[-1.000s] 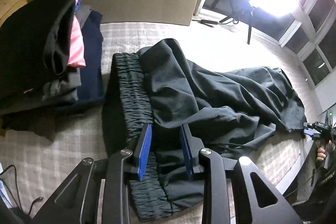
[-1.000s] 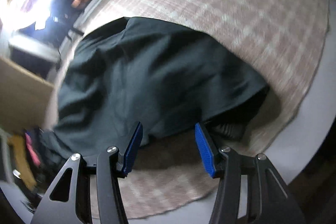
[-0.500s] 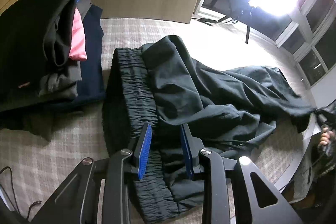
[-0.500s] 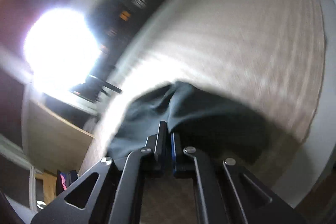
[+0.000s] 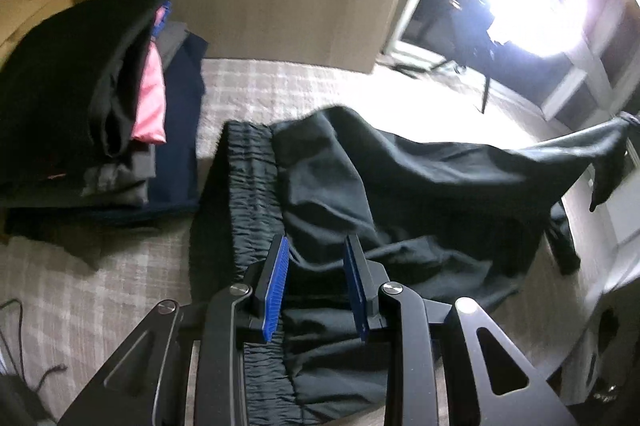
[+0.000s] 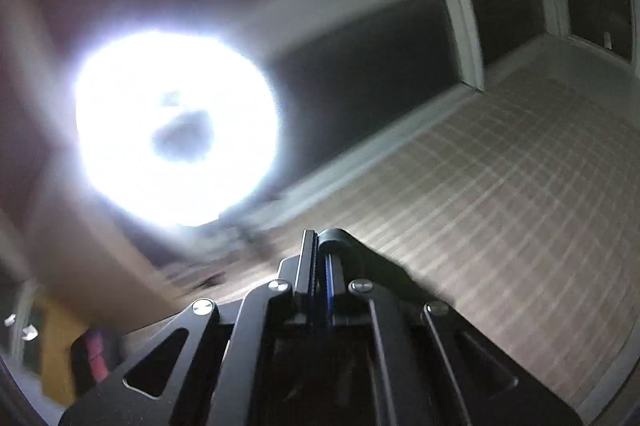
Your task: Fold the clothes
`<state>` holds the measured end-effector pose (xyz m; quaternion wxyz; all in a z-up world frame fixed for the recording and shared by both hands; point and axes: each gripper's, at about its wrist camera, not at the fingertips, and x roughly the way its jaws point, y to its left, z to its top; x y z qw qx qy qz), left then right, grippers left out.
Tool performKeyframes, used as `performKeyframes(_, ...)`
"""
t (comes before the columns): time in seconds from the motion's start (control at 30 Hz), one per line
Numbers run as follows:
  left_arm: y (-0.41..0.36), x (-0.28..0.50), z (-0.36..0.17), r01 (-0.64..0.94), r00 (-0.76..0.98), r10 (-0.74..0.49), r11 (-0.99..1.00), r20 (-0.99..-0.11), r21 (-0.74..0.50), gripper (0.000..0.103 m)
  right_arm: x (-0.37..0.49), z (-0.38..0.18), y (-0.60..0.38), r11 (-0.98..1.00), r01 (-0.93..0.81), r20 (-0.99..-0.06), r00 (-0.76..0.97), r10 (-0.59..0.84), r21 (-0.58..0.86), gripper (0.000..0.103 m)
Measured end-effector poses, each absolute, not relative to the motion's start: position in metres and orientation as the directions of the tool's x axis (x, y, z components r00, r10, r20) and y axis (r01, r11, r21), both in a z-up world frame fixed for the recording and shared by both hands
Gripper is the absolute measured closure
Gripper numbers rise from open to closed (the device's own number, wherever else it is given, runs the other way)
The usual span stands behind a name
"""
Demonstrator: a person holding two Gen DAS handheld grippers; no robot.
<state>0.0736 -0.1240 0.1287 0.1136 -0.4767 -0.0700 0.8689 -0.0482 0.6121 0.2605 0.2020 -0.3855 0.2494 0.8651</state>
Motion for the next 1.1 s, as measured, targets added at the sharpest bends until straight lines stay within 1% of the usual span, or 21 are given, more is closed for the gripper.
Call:
performKeyframes(0.03,-0.122,0.074,0.131,-0.116,-0.528,0.249,-0.968,-0.812,-0.222,0.076,-0.072,0.243,0.630,-0.789,-0.574,-0.837,-0.526,0.148,0.221,0.095)
performKeyframes(0.07,-0.120,0.075,0.133,-0.102,-0.537,0.234,-0.972,-0.811,-0.214,0.076,-0.088,0.221,0.644,-0.778,-0.590,-0.887,-0.451,0.098,0.214,0.094)
performKeyframes(0.1,-0.118,0.076,0.135,-0.087,-0.545,0.219,-0.975,-0.810,-0.205,0.076,-0.089,0.204,0.651,-0.773,-0.578,-0.893,-0.449,0.034,0.261,0.094)
performKeyframes(0.13,-0.116,0.078,0.136,-0.081,-0.549,0.210,-0.977,-0.809,-0.199,0.076,-0.086,0.189,0.656,-0.768,-0.553,-0.880,-0.475,-0.027,0.322,0.089)
performKeyframes(0.17,-0.115,0.083,0.135,-0.073,-0.547,0.196,-0.980,-0.814,-0.187,0.076,-0.075,0.178,0.655,-0.777,-0.529,-0.875,-0.481,-0.057,0.341,0.077)
performKeyframes(0.23,-0.116,0.092,0.132,-0.053,-0.537,0.166,-0.985,-0.827,-0.163,0.076,-0.048,0.156,0.650,-0.807,-0.482,-0.876,-0.475,-0.085,0.340,0.067)
performKeyframes(0.33,-0.128,0.105,0.122,-0.003,-0.511,0.139,-0.987,-0.848,-0.160,0.073,-0.011,0.132,0.638,-0.843,-0.418,-0.879,-0.460,-0.125,0.339,0.067)
performKeyframes(0.37,-0.133,0.110,0.118,0.018,-0.503,0.125,-0.988,-0.855,-0.155,0.069,0.005,0.126,0.633,-0.854,-0.400,-0.882,-0.452,-0.132,0.332,0.066)
performKeyframes(0.4,-0.139,0.114,0.113,0.040,-0.495,0.109,-0.988,-0.862,-0.147,0.068,0.025,0.120,0.625,-0.868,-0.387,-0.887,-0.445,-0.121,0.312,0.064)
performKeyframes(0.47,-0.149,0.125,0.105,0.076,-0.478,0.094,-0.986,-0.873,-0.148,0.066,0.066,0.106,0.613,-0.887,-0.380,-0.900,-0.429,-0.083,0.263,0.051)
performKeyframes(0.53,-0.155,0.135,0.095,0.098,-0.463,0.093,-0.983,-0.881,-0.155,0.063,0.107,0.092,0.605,-0.885,-0.398,-0.909,-0.412,-0.065,0.244,0.049)
performKeyframes(0.6,-0.159,0.142,0.086,0.105,-0.447,0.091,-0.982,-0.890,-0.154,0.052,0.138,0.080,0.600,-0.870,-0.428,-0.917,-0.394,-0.065,0.246,0.049)
performKeyframes(0.67,-0.159,0.144,0.077,0.098,-0.438,0.083,-0.985,-0.895,-0.140,0.050,0.163,0.068,0.601,-0.840,-0.462,-0.917,-0.388,-0.097,0.285,0.049)
performKeyframes(0.77,-0.159,0.142,0.063,0.092,-0.422,0.058,-0.990,-0.905,-0.106,0.047,0.173,0.055,0.593,-0.813,-0.490,-0.920,-0.368,-0.136,0.316,0.048)
performKeyframes(0.8,-0.160,0.141,0.058,0.092,-0.415,0.046,-0.991,-0.908,-0.092,0.047,0.174,0.053,0.589,-0.813,-0.491,-0.921,-0.365,-0.135,0.313,0.047)
performKeyframes(0.87,-0.162,0.139,0.050,0.087,-0.401,0.069,-0.990,-0.914,-0.113,0.046,0.172,0.054,0.580,-0.827,-0.469,-0.916,-0.380,-0.128,0.310,0.040)
performKeyframes(0.97,-0.160,0.136,0.042,0.073,-0.387,0.094,-0.989,-0.917,-0.132,0.046,0.165,0.056,0.567,-0.848,-0.434,-0.912,-0.388,-0.131,0.306,0.039)
performKeyframes(1.07,-0.155,0.135,0.038,0.056,-0.380,0.103,-0.989,-0.919,-0.134,0.054,0.158,0.054,0.556,-0.860,-0.409,-0.912,-0.386,-0.141,0.306,0.039)
performKeyframes(1.1,-0.156,0.135,0.040,0.055,-0.384,0.106,-0.989,-0.917,-0.137,0.058,0.156,0.055,0.553,-0.864,-0.396,-0.906,-0.397,-0.144,0.311,0.039)
